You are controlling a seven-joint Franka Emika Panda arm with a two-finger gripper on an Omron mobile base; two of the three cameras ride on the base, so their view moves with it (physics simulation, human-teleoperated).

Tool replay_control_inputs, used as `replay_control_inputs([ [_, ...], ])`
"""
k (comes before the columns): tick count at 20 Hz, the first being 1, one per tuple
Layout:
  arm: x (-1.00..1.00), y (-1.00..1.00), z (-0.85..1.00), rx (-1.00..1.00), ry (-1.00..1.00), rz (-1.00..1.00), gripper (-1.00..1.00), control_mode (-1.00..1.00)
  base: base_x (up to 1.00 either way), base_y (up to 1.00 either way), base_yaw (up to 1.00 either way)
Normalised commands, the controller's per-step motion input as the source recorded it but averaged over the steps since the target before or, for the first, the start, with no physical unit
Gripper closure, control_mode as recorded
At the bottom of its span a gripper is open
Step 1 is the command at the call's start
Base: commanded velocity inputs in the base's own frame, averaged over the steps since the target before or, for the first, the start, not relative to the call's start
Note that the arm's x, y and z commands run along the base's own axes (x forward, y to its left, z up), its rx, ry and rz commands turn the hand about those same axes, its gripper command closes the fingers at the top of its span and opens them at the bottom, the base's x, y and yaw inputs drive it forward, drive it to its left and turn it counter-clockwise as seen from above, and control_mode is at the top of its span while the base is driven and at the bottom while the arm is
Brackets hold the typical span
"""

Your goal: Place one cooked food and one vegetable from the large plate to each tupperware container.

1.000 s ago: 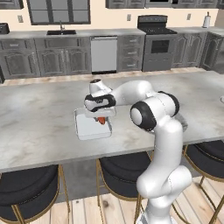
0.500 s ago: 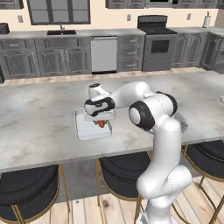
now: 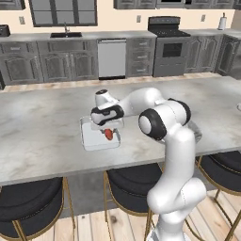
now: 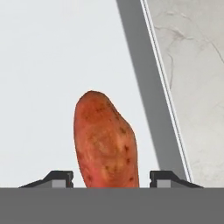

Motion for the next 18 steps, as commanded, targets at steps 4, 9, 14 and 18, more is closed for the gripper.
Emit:
replay_control_inputs([
  [4, 0.00, 0.01, 0.15, -0.05, -0.05, 0.00, -1.00, -1.00, 0.00, 0.00, 0.00],
  [9, -0.26, -0.02, 0.55, -0.09, 0.00, -0.01, -1.00, -1.00, 0.00, 0.00, 0.00],
  [14, -0.62, -0.70, 0.75, -0.02, -0.04, 0.00, -1.00, -1.00, 0.00, 0.00, 0.00],
  [18, -0.21, -1.00, 0.62, -0.02, -0.01, 0.04, -1.00, -1.00, 0.00, 0.00, 0.00],
])
